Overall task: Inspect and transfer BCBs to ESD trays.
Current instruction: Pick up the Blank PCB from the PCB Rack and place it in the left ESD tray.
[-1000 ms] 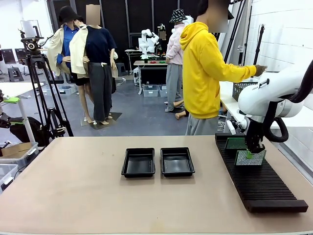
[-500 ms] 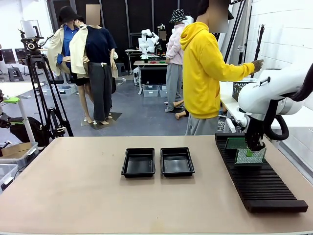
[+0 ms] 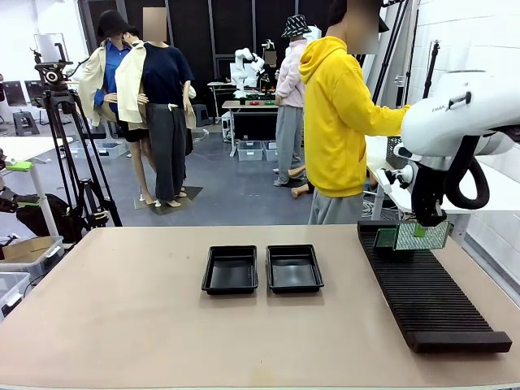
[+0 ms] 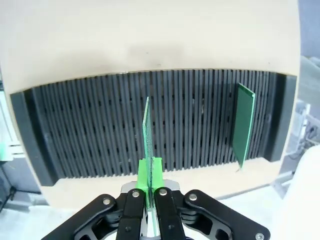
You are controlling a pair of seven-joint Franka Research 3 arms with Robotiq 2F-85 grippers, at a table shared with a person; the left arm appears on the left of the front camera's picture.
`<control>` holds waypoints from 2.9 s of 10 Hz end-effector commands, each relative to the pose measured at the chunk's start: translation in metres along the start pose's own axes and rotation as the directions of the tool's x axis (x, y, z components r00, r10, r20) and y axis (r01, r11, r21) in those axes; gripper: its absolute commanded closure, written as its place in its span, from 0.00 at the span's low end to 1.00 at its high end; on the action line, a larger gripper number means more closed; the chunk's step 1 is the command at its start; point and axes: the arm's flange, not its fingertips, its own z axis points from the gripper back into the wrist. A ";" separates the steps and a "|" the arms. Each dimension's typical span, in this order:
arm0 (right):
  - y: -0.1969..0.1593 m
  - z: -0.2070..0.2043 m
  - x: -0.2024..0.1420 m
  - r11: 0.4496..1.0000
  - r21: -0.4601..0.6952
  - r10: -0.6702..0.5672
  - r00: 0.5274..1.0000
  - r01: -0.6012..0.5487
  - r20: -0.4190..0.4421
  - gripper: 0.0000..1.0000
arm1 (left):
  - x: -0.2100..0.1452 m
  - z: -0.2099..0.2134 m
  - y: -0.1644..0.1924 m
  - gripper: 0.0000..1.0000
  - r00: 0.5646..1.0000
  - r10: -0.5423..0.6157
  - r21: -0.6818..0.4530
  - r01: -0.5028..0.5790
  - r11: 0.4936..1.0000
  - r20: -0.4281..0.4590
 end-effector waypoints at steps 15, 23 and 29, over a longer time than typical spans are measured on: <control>0.001 0.042 0.176 0.326 0.285 -0.941 0.279 0.901 0.193 1.00 | 0.001 0.001 -0.004 0.00 1.000 0.010 0.003 -0.010 1.000 0.009; -0.013 -0.009 0.288 0.115 0.394 -0.986 0.056 0.912 0.160 1.00 | 0.001 0.001 -0.004 0.00 1.000 0.010 0.003 -0.010 1.000 0.009; -0.037 -0.051 0.328 0.150 0.485 -0.989 0.128 0.861 0.079 1.00 | 0.001 0.001 -0.004 0.00 1.000 0.010 0.003 -0.010 1.000 0.009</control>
